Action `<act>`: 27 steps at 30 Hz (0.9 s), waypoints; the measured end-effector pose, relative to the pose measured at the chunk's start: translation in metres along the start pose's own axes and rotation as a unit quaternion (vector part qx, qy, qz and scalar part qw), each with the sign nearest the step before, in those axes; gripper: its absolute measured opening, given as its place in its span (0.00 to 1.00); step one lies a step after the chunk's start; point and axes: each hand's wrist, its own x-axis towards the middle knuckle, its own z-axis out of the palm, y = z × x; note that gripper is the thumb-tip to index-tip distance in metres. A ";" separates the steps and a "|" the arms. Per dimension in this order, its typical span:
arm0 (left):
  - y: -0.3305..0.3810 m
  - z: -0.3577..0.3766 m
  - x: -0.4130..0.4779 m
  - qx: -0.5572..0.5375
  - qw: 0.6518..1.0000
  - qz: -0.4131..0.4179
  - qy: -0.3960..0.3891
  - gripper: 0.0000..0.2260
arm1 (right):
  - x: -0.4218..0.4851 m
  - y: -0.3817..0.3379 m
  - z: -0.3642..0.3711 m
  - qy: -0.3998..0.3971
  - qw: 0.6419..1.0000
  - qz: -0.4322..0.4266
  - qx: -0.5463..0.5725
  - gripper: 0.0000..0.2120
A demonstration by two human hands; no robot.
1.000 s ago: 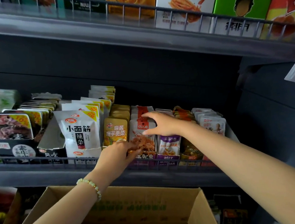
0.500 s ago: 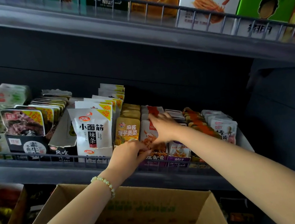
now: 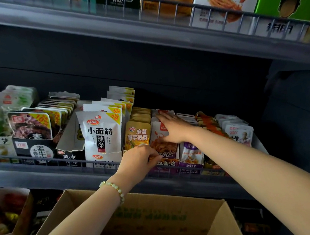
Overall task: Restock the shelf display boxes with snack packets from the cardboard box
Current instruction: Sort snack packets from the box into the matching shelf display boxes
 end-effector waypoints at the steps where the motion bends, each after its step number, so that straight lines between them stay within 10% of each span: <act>1: 0.000 0.000 -0.001 -0.006 1.000 0.002 -0.001 0.13 | 0.000 0.000 0.000 -0.001 1.000 0.003 0.004 0.42; 12: -0.028 -0.032 -0.023 0.001 0.999 0.004 0.037 0.15 | -0.007 -0.026 -0.035 0.056 0.969 -0.007 0.239 0.26; 18: -0.034 -0.032 -0.032 0.036 0.999 -0.012 0.003 0.17 | 0.012 -0.059 -0.032 -0.088 0.990 0.011 0.114 0.47; 27: -0.047 -0.030 -0.032 0.015 1.000 -0.022 -0.012 0.16 | 0.019 -0.076 -0.027 -0.073 0.997 0.003 0.030 0.51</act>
